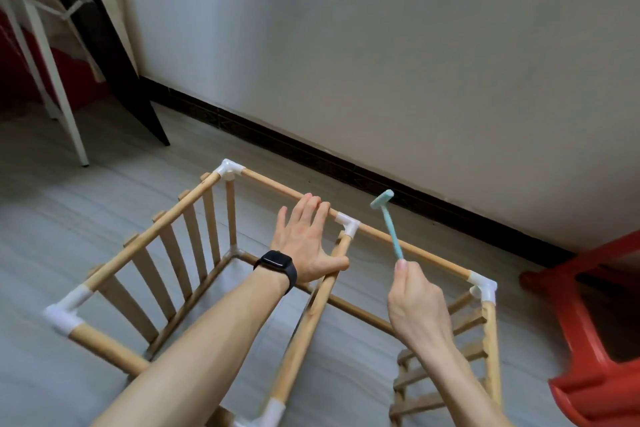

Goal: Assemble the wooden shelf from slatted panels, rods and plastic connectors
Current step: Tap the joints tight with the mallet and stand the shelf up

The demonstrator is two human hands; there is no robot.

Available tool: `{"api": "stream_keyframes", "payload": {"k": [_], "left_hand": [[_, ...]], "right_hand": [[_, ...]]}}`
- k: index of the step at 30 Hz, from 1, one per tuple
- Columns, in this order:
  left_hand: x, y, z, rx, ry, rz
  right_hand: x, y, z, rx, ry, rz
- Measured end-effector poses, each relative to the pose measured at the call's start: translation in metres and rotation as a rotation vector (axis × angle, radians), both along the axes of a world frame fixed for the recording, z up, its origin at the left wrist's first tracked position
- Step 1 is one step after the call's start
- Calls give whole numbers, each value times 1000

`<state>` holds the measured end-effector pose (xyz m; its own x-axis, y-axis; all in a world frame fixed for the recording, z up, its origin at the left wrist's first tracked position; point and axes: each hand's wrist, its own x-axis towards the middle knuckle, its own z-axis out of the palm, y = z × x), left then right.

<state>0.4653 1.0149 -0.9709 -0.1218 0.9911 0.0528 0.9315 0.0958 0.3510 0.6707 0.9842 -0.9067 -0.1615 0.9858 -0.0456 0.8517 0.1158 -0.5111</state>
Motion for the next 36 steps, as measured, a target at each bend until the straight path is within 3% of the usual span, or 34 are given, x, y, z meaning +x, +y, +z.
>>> {"api": "stream_keyframes", "payload": {"k": [2,9,17,21,26,31,34,36], "left_hand": [[-1,3,4,-8,38,8],[38,-9,9,-56,104,58],[120,-44,27,-153,43,188],[130,-61,27,-332,-155,214],[88,-65,61,-241,46,31],[-9,-77,88,-78,332,60],[-66,-101,71,-108,230,227],[-84,-121,51,-142,-16,356]], "right_hand": [[9,-4,14,43,94,-10],[62,-28,21,96,85,-93],[78,-80,-14,90,146,-94],[74,-106,-24,93,189,-86],[64,-128,-32,102,135,-77],[50,-121,-28,120,-29,20],[43,-112,-22,128,-200,68],[38,-105,-18,156,-251,64]]}}
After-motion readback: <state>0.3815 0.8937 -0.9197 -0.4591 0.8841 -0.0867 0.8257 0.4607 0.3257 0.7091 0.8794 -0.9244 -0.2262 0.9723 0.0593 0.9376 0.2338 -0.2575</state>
